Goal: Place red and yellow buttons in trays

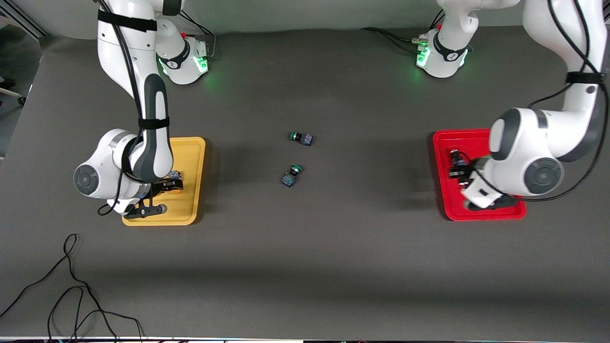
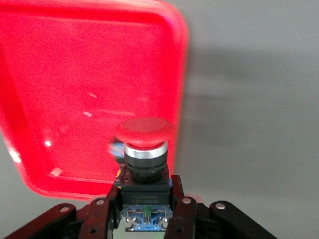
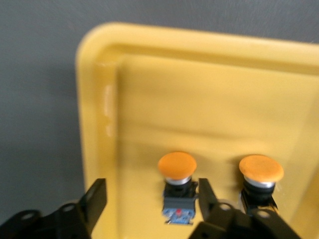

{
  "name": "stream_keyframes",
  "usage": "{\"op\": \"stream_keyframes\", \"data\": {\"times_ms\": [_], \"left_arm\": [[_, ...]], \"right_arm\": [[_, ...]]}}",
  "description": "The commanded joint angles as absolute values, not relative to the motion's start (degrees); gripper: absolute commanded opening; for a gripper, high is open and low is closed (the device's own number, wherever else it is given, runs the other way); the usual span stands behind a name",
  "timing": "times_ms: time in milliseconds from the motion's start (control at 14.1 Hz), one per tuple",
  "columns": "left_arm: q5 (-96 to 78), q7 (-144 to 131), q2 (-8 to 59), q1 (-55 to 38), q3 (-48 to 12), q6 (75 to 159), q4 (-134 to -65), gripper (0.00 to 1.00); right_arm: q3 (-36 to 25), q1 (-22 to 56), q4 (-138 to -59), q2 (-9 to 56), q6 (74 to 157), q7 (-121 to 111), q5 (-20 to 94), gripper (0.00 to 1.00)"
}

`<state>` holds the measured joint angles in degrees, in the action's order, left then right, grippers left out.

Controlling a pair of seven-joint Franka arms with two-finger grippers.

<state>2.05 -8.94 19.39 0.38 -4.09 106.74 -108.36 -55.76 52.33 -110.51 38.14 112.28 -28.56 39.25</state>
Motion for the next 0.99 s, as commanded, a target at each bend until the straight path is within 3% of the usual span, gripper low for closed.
{"op": "stream_keyframes", "data": {"times_ms": [0, 284, 569, 640, 711, 924], "left_arm": [[5.2, -1.0, 17.4, 5.0, -4.7, 115.7, -116.3, 0.0], [8.0, 6.6, 21.3, 11.3, -4.7, 126.4, -119.1, 0.0], [8.1, 6.9, 23.6, 13.0, -4.7, 131.3, -121.4, 0.0], [8.0, 6.9, 23.6, 13.0, -4.7, 131.5, -121.5, 0.38], [8.0, 6.8, 23.7, 13.0, -4.7, 131.4, -121.4, 0.99], [8.0, 5.9, 21.0, 12.6, -4.9, 128.3, -120.7, 1.0]], "right_arm": [[-61.2, 53.9, -102.8, 35.5, 101.9, -23.5, 35.1, 1.0], [-69.6, 58.4, -96.2, 33.8, 92.1, -21.5, 31.2, 1.0], [-76.1, 63.2, -93.2, 33.8, 89.6, -21.4, 29.9, 1.0], [-76.5, 63.2, -91.9, 33.6, 88.3, -21.3, 29.6, 1.0], [-76.3, 62.8, -89.9, 32.5, 87.3, -21.2, 28.1, 1.0], [-69.0, 60.1, -89.2, 22.1, 87.1, -13.4, 18.6, 1.0]]}}
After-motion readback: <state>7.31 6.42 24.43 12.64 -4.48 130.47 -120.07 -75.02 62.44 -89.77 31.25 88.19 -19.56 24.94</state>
